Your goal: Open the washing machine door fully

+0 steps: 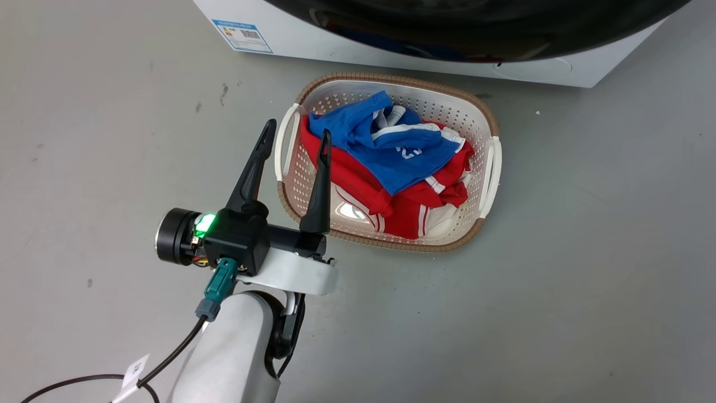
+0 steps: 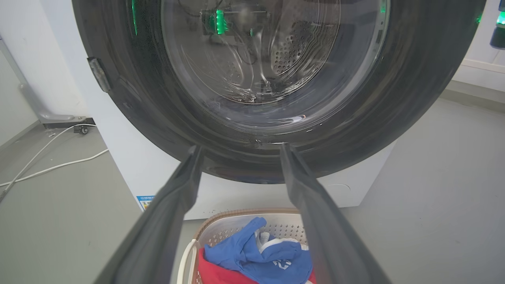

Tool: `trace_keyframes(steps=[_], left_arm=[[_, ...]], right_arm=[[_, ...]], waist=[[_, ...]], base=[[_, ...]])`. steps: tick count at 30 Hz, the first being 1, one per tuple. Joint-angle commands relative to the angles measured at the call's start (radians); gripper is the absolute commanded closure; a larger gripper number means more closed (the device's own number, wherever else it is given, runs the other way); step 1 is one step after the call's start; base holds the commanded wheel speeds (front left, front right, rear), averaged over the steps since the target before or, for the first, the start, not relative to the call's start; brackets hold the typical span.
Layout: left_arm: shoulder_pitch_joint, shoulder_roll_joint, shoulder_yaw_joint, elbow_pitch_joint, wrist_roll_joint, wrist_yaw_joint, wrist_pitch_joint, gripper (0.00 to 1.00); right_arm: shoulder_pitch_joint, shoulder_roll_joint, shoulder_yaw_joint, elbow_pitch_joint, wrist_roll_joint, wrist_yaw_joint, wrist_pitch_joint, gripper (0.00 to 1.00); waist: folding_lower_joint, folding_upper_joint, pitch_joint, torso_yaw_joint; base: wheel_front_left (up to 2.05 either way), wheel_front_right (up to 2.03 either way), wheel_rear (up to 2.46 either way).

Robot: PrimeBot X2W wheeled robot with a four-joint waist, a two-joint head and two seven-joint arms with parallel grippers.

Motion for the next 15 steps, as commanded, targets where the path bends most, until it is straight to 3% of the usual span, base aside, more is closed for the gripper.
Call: trace_keyframes(steps=[1, 15], left_arm=[[-0.014, -0.001, -0.002, 0.004, -0.005, 0.005, -0.003, 0.0], [0.034, -0.001, -0.005, 0.048, -0.004, -0.011, -0.003, 0.0]], right_arm=[[0.019, 0.016, 0.014, -0.006, -0.002, 0.0, 0.03, 1.0], [0.144, 0.041, 0.057, -0.047, 0.009, 0.0, 0.174, 1.0]], waist=[[-0.0001, 0.0, -0.006, -0.002], [-0.0001, 0.0, -0.116, -0.028]], base=[[0.0, 0.0, 0.0], [0.0, 0.0, 0.0]])
